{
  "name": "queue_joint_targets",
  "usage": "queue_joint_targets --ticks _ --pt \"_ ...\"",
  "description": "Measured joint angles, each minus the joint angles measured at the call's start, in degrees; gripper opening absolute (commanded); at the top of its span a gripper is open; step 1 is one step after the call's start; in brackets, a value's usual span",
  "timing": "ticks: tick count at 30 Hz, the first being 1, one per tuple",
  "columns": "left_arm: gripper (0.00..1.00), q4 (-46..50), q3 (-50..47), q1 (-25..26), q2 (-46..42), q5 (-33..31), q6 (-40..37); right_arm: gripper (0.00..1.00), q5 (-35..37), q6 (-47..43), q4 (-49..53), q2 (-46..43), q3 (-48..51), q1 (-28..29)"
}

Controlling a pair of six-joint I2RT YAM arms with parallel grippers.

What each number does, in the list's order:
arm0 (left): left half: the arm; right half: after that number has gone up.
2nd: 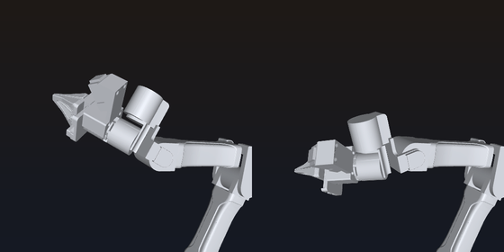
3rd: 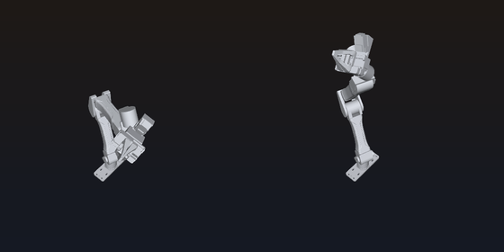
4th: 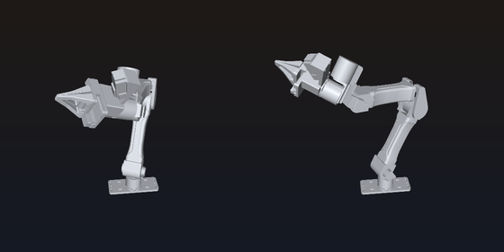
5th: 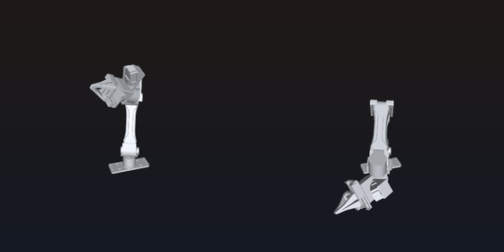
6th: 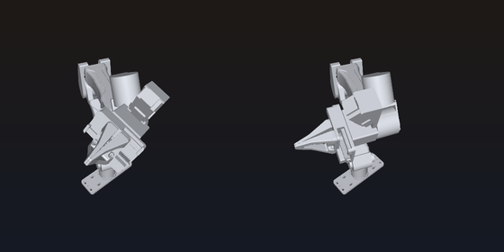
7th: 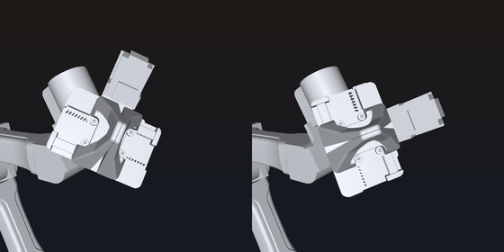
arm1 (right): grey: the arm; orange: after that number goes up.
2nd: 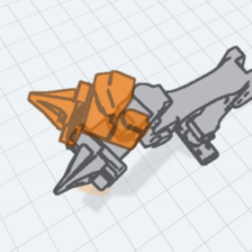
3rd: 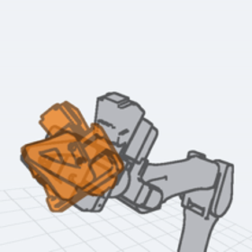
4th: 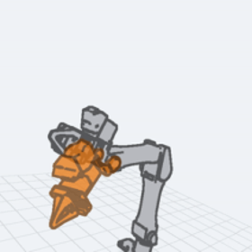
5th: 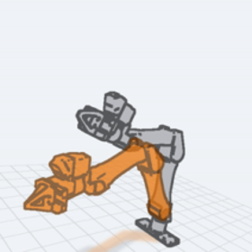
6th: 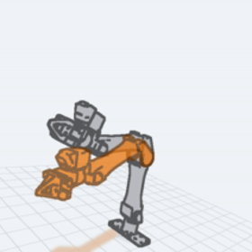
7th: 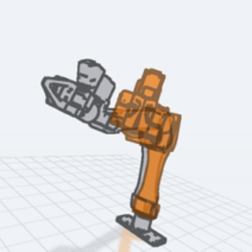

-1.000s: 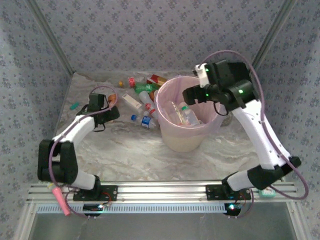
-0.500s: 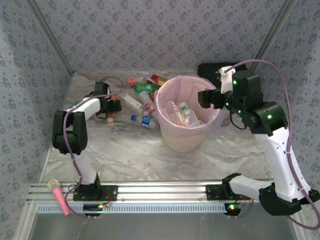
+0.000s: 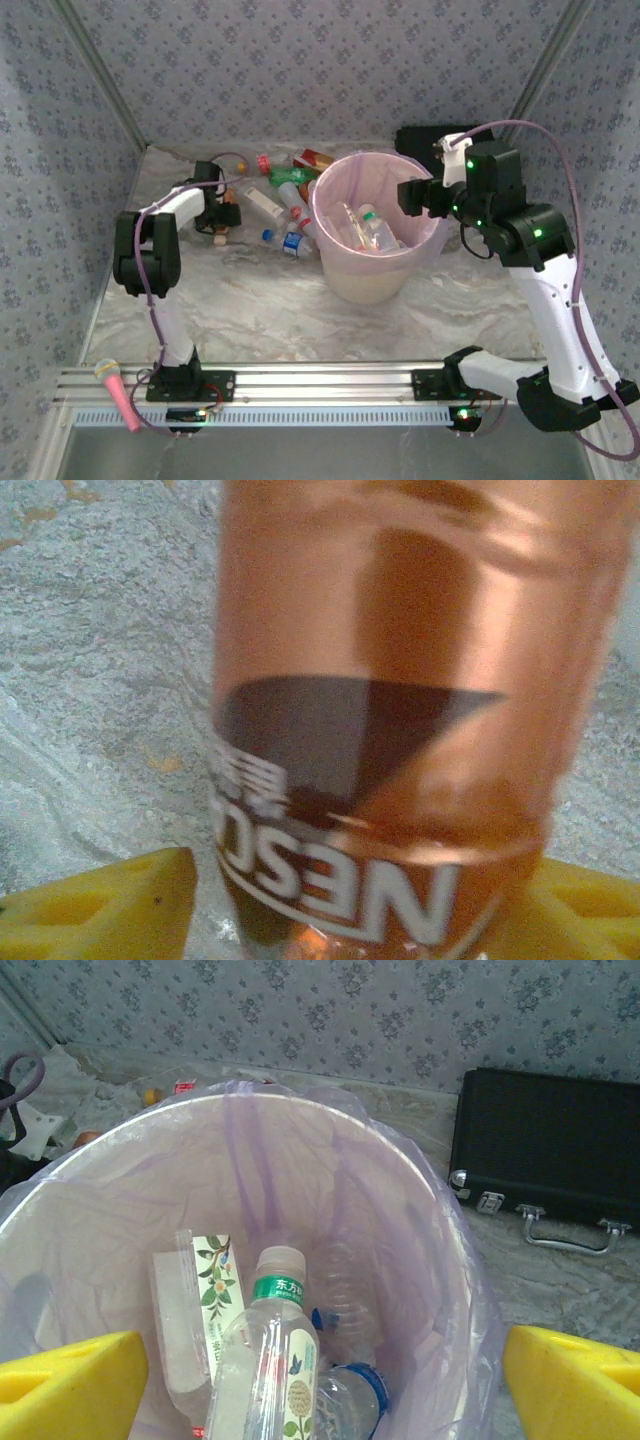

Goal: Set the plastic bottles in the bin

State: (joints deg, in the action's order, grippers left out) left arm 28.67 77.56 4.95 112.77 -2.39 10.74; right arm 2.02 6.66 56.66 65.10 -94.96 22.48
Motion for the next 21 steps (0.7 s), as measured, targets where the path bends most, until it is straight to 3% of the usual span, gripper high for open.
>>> queue_joint_targets --ticks 9,16,21 --pt "0.48 0.33 0.04 0.04 0.00 0.00 -0.20 0.93 -0.09 0.02 -0.83 -1.01 0.57 -0.79" --pt "0.47 0.66 -0.07 0.04 -0.68 -0.02 -0.31 0.92 -0.07 0.02 -1.16 -1.31 0.57 -0.87" --pt "0.46 1.49 -3.23 0.04 -8.66 0.20 -0.22 0.91 -2.16 0.68 -3.58 -1.18 0.55 -0.15"
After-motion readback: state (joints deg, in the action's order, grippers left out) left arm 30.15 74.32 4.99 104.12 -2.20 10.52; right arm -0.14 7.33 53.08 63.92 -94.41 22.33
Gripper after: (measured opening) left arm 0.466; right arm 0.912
